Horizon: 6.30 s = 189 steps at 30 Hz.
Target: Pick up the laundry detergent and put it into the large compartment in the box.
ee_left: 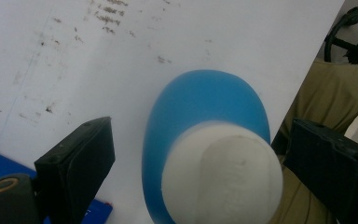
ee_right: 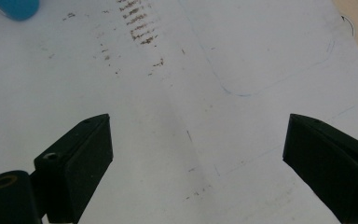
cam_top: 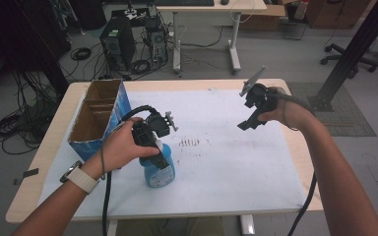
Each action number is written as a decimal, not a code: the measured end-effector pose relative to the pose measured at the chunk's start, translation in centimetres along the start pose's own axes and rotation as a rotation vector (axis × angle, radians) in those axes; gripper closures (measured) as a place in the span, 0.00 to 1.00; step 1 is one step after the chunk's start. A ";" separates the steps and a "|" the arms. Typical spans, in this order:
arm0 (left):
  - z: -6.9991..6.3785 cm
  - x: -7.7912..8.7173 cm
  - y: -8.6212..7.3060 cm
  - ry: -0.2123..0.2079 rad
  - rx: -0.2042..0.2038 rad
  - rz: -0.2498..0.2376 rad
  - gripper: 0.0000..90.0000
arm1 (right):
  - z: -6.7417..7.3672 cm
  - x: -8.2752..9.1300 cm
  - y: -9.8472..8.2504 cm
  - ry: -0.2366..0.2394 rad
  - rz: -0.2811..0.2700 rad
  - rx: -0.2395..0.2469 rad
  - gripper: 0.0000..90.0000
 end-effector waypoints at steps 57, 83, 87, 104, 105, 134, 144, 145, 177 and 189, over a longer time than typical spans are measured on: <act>-0.1 -1.2 -0.1 0.006 -0.024 0.008 0.41 | 0.3 -0.3 -0.1 0.006 0.004 -0.005 0.09; -0.7 0.9 0.1 0.039 -0.021 0.002 0.41 | 0.3 0.1 -0.2 -0.002 -0.008 -0.003 0.09; -0.8 1.6 -0.1 0.039 -0.013 0.003 0.41 | 0.3 0.2 -0.3 -0.003 -0.011 -0.005 0.09; -1.1 4.2 -0.5 0.062 0.022 -0.007 0.41 | 0.4 0.5 -0.4 -0.008 -0.018 -0.006 0.09; -1.2 4.4 -0.5 0.065 0.022 -0.008 0.41 | 0.4 0.6 -0.4 -0.009 -0.018 -0.006 0.09; -0.3 10.0 -1.0 0.095 0.172 -0.026 0.41 | 0.4 1.2 -0.6 -0.015 -0.032 -0.012 0.09; 0.6 12.5 -1.1 0.114 0.252 -0.044 0.41 | 0.4 1.4 -0.8 -0.015 -0.035 -0.011 0.09; 0.8 12.8 -1.2 0.118 0.260 -0.047 0.41 | 0.4 1.4 -0.8 -0.015 -0.035 -0.009 0.09; 4.3 17.7 -2.8 0.147 0.488 -0.075 0.41 | 0.1 1.1 -0.4 -0.010 -0.037 -0.003 0.09; 5.6 18.8 -3.7 0.145 0.565 -0.073 0.42 | 0.0 1.2 -0.4 -0.013 -0.042 -0.006 0.09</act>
Point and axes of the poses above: each handheld gripper's, and its own axes: x roughly backward along the jaws, y roughly out of its top, z roughly to its left, the point moved 9 cm from there along -x, roughly forward along the jaws, and after that the axes turned 11 degrees about z, right-handed, at the moved point
